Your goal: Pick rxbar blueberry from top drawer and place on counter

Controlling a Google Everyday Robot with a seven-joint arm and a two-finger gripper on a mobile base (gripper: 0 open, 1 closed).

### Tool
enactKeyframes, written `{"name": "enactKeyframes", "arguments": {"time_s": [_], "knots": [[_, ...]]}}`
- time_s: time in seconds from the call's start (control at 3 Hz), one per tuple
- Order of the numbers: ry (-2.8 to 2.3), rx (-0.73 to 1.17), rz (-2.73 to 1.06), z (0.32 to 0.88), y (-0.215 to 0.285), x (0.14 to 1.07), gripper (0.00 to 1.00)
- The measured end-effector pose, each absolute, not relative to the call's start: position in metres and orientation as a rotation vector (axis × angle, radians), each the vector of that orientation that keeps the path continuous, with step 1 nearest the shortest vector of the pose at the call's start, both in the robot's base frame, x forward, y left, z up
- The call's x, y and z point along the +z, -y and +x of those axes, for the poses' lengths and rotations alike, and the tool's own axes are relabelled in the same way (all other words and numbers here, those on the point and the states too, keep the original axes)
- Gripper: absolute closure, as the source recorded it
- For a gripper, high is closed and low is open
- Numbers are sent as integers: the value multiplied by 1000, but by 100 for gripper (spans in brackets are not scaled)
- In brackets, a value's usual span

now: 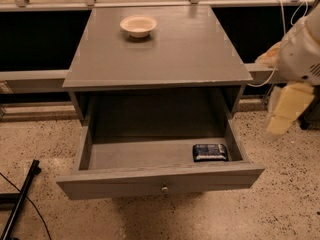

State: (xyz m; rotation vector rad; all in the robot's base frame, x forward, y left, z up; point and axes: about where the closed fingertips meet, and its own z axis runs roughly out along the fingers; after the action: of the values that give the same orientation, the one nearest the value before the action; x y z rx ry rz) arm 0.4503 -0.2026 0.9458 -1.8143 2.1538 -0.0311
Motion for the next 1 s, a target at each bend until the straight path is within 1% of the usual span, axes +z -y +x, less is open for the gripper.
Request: {"name": "enactKeyframes", "arguments": {"time_s": [0.67,1.0], "knots": [[-2012,143,-2066,461,145,830,0],[-2015,167,-2166,480,133,780,0]]}}
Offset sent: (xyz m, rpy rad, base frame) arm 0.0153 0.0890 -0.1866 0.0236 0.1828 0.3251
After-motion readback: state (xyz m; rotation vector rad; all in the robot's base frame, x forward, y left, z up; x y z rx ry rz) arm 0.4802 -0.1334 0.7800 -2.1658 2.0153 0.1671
